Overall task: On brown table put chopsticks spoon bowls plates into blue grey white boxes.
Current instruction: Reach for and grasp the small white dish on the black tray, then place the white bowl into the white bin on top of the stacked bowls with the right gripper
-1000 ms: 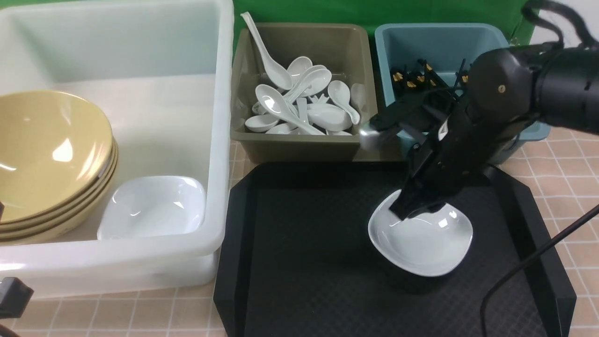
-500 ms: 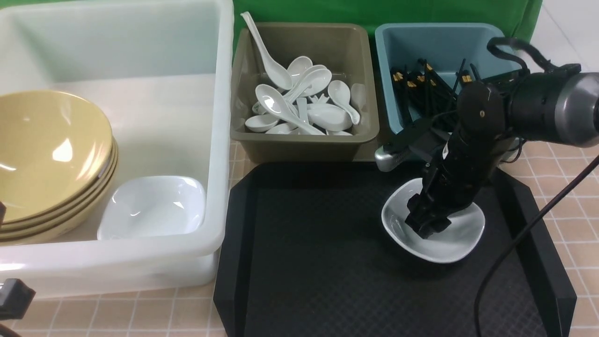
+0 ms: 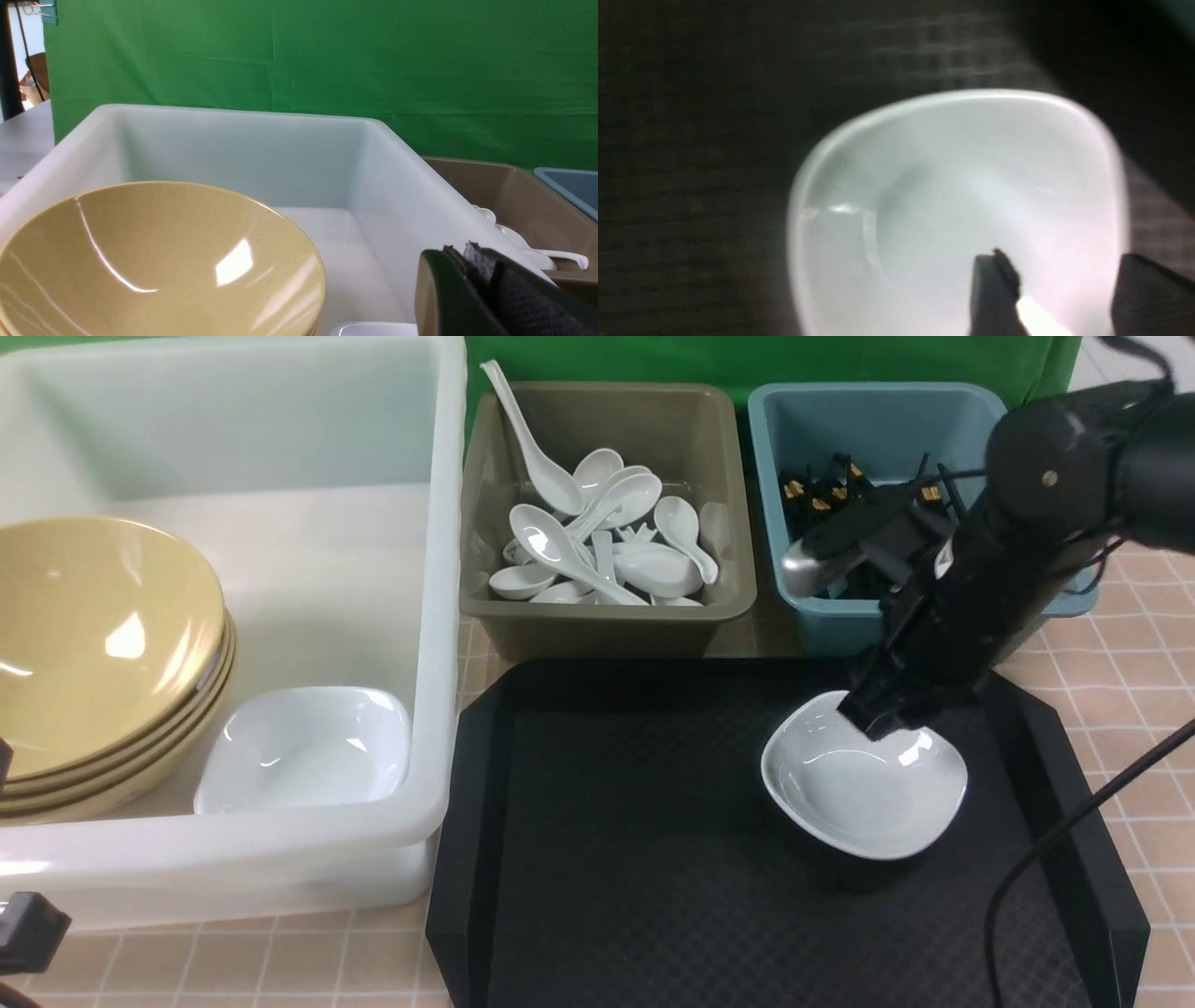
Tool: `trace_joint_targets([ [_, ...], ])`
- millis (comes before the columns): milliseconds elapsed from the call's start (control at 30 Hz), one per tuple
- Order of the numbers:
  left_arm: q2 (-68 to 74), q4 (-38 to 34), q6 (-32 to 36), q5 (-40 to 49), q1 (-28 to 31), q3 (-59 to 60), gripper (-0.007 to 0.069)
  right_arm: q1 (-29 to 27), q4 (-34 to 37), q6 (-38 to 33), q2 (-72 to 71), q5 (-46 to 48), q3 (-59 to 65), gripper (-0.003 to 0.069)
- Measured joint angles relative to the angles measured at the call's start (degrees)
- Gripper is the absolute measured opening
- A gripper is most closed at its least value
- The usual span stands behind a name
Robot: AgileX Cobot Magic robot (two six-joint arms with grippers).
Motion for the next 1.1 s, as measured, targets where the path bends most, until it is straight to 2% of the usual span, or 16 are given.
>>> trace_joint_targets([
  [67, 0.0, 0.0, 0.0, 0.0, 0.0, 0.0, 0.0022, -1.74, -0.44, 0.0, 1.02, 0.16, 0.0, 0.0472],
  [167, 0.0, 0.0, 0.0, 0.0, 0.0, 0.0, 0.0022, -3.69, -0.48, 0.21, 3.65, -0.07, 0.0, 0.0533],
  [267, -0.59, 0.0, 0.0, -0.19, 0.0, 0.0, 0.0022, -4.94, 0.04, 0.41, 6.53, -0.4, 0.0, 0.0559],
  [333, -1.79, 0.0, 0.0, -0.66, 0.0, 0.0, 0.0022, -5.27, 3.06, -1.45, 8.16, 0.29, 0.0, 0.0552],
  [400, -3.12, 0.0, 0.3, -0.78, 0.0, 0.0, 0.0022, -5.27, 7.48, -5.16, 9.08, 1.93, 0.0, 0.0518],
  [467, -4.82, 0.0, 1.18, -0.84, 0.0, 0.0, 0.0022, -5.27, 12.53, -7.75, 9.37, 3.12, 0.0, 0.0433],
  [500, -4.97, 0.0, 1.27, -0.84, 0.0, 0.0, 0.0022, -5.27, 12.53, -7.89, 9.37, 3.13, 0.0, 0.0424],
  [567, -6.91, 0.0, 1.89, -0.5, 0.0, 0.0, 0.0022, -5.27, 14.17, -8.66, 9.2, 3.81, 0.0, 0.0283],
  [667, -9.66, 0.0, 1.94, 1.22, 0.0, 0.0, 0.0022, -5.39, 15.62, -8.71, 7.53, 5.6, -0.13, 0.015],
  [800, -12.77, 0.0, 2.0, 2.51, 0.0, 0.0, 0.0022, -5.28, 15.88, -8.78, 2.05, 7.79, -1.1, 0.0078],
  [900, -13.11, 0.71, 2.37, 2.34, 0.0, 0.0, 0.0022, -5.0, 16.32, -8.84, -2.25, 8.79, -4.03, 0.0077],
  [1000, -13.11, 1.02, 2.6, 1.7, 0.0, 0.12, 0.0022, -3.68, 21.02, -9.2, -4.97, 8.23, -9.06, 0.0077],
  [1100, -13.11, 1.02, 2.6, -0.17, 0.0, 1.19, 0.0022, 0.68, 28.7, -11.71, -5.21, 5.44, -17.6, 0.0077],
])
